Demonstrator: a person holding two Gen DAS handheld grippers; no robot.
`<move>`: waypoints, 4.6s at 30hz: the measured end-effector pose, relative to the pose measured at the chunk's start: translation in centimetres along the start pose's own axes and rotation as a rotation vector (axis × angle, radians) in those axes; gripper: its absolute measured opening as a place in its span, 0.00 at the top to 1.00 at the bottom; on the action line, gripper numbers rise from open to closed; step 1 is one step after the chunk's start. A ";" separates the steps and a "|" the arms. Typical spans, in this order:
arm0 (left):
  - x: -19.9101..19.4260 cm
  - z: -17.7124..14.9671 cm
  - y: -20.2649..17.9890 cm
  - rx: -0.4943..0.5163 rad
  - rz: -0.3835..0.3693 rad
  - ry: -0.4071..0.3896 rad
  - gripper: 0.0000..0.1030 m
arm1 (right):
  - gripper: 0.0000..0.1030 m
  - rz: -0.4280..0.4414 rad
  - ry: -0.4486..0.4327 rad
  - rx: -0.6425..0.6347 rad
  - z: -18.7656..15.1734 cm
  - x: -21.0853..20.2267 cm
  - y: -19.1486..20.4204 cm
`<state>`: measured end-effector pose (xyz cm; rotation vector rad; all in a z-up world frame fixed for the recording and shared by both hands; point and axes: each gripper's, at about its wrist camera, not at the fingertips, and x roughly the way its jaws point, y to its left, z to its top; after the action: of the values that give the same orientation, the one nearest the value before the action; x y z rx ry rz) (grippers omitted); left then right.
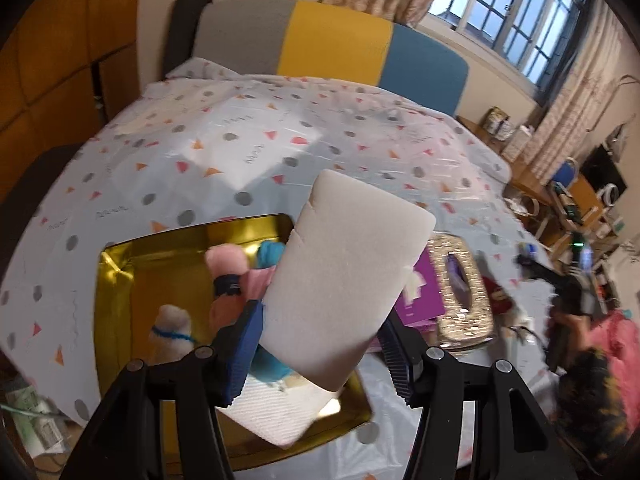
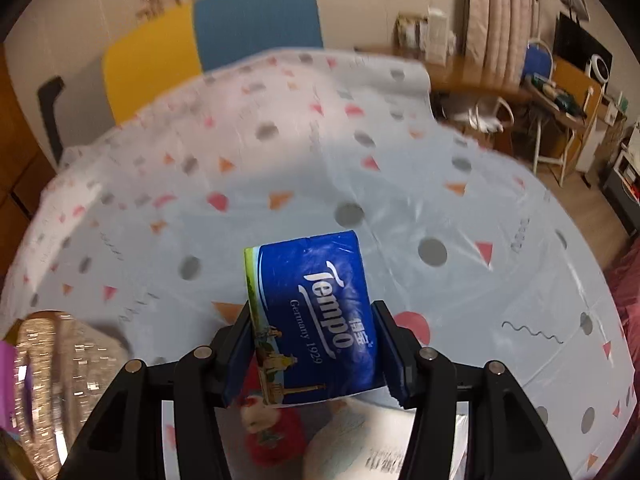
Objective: Organize soft objects
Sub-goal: 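Carry the white sponge toward the tin while the right tool grasps the Tempo pack, then lower the white sponge into the gold tin and open the left tool, then carry the blue Tempo pack into the gold tin and open the right tool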
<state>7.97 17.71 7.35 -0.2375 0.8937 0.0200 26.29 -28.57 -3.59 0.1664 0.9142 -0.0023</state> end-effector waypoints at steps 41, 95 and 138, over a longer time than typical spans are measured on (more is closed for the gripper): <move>2.1 -13.5 10.6 -0.237 0.117 0.070 0.43 | 0.43 0.108 0.315 -0.283 -12.4 2.2 8.6; -1.4 -11.0 2.7 0.015 0.209 -0.212 0.17 | 0.48 0.091 0.271 -0.206 -10.9 1.4 8.4; -1.5 -13.0 8.6 -0.088 0.314 -0.168 0.17 | 0.48 0.639 -0.094 -0.576 -6.2 -16.0 32.3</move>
<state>-3.92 23.46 -1.02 -0.1722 0.7565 0.3666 13.98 3.10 9.86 -0.0847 0.7046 0.8312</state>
